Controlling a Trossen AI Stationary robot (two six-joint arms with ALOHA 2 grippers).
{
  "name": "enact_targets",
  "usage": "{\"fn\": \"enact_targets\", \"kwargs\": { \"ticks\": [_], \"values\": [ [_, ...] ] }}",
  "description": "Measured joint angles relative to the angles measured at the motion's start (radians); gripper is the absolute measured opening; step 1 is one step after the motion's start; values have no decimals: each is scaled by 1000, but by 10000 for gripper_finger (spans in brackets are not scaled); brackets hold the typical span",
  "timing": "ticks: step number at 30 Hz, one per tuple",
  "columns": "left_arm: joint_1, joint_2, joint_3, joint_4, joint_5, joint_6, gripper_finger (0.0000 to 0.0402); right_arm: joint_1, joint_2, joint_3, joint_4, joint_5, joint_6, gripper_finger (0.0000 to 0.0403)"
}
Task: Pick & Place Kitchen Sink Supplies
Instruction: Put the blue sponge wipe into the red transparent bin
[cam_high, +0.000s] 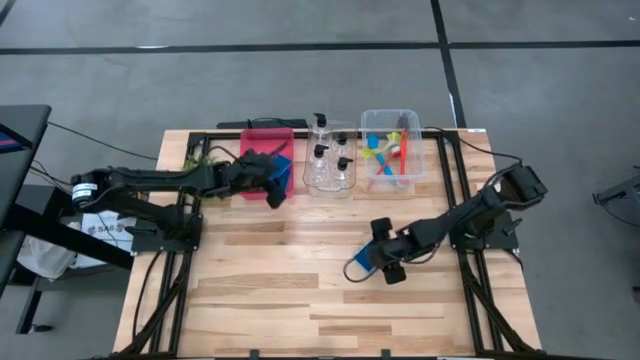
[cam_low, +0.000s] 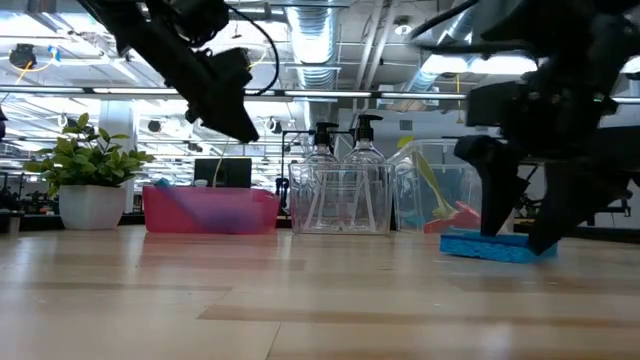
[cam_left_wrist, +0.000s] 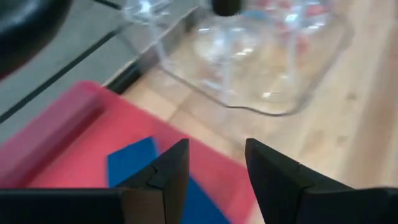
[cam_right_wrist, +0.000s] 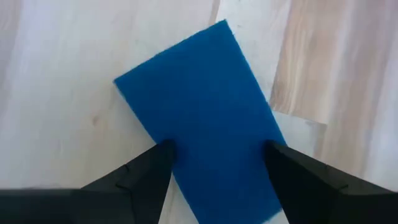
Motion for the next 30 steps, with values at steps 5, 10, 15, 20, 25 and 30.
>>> {"fn": "enact_targets", "kwargs": {
  "ticks": [5, 10, 15, 20, 25, 30],
  "values": [
    [-107, 0, 0, 45, 0, -28, 158, -7, 52, 14, -1, -14, -2, 218],
    [-205, -1, 0, 132, 0, -26, 158, -6, 8, -3, 11, -45, -4, 117],
    [-283, -1, 0, 169, 0, -25, 158, -7, -26, -5, 23, -78, -2, 12],
    [-329, -1, 0, 179, -1, -25, 158, 1, -25, -6, 43, -88, -4, 4],
    [-357, -1, 0, 188, -1, -49, 158, 13, -55, -6, 43, -56, 21, 10],
    [-386, 8, -1, 191, -6, -62, 158, 20, -107, -5, 53, -84, 30, 25]
  ]
}}
